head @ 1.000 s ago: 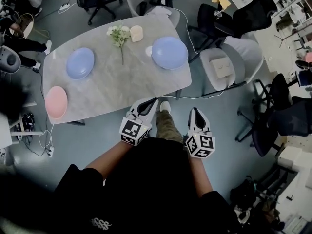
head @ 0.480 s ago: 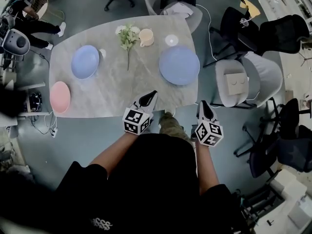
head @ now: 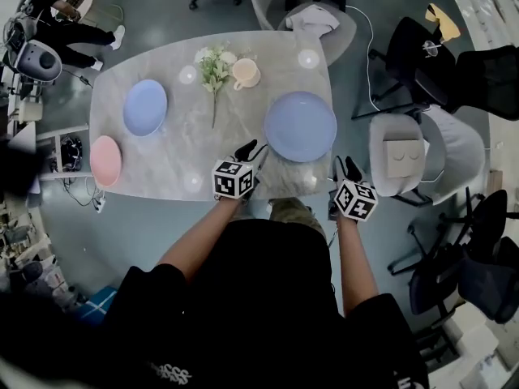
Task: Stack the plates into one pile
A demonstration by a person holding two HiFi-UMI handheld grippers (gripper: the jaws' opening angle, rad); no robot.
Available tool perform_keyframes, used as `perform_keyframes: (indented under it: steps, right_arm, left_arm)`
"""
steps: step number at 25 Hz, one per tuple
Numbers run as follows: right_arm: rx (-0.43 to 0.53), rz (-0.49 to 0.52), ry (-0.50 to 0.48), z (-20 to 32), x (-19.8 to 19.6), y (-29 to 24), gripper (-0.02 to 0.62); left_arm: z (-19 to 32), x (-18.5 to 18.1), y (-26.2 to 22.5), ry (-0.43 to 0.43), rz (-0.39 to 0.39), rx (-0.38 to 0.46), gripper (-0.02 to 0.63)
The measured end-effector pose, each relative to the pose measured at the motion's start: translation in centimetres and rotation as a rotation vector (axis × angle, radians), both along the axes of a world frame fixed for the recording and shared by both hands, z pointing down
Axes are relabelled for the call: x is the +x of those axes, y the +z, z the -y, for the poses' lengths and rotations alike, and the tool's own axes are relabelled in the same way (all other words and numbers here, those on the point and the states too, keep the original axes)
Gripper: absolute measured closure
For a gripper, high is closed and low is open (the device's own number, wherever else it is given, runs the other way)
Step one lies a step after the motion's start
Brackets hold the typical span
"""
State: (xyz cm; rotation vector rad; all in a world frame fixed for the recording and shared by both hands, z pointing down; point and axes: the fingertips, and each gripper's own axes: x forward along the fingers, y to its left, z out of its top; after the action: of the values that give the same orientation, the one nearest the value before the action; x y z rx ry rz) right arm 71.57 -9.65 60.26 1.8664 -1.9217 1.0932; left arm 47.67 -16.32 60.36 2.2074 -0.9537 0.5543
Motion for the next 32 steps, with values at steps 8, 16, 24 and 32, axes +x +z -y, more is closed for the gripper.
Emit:
perform_keyframes:
  steps: [8,16,24,32]
  right_arm:
    - [-0.110,0.020,-0.069,5.2,0.8,6.0,0.476]
    - [-0.176,0.072,-0.051,7.4,1.7,10.6,0.476]
    - [-0.183,0.122,-0.066,7.9,0.8,12.1,0.543]
    - [-0.162,0.084,-0.134,7.3,-1.3,9.7,0.545]
  left_arm:
    - [3.6,1.0,6.0,-0.016,0.103,-0.083,0.448]
    - [5.6,0.8,11.0,-0.109,0.134,-0.230,0.445]
    - [5.1,1.4,13.2,-0.159,0.077,-0.311,0.532]
    - [3.4,-0.4,11.2,-0.182,0.097,-0.278,0.540]
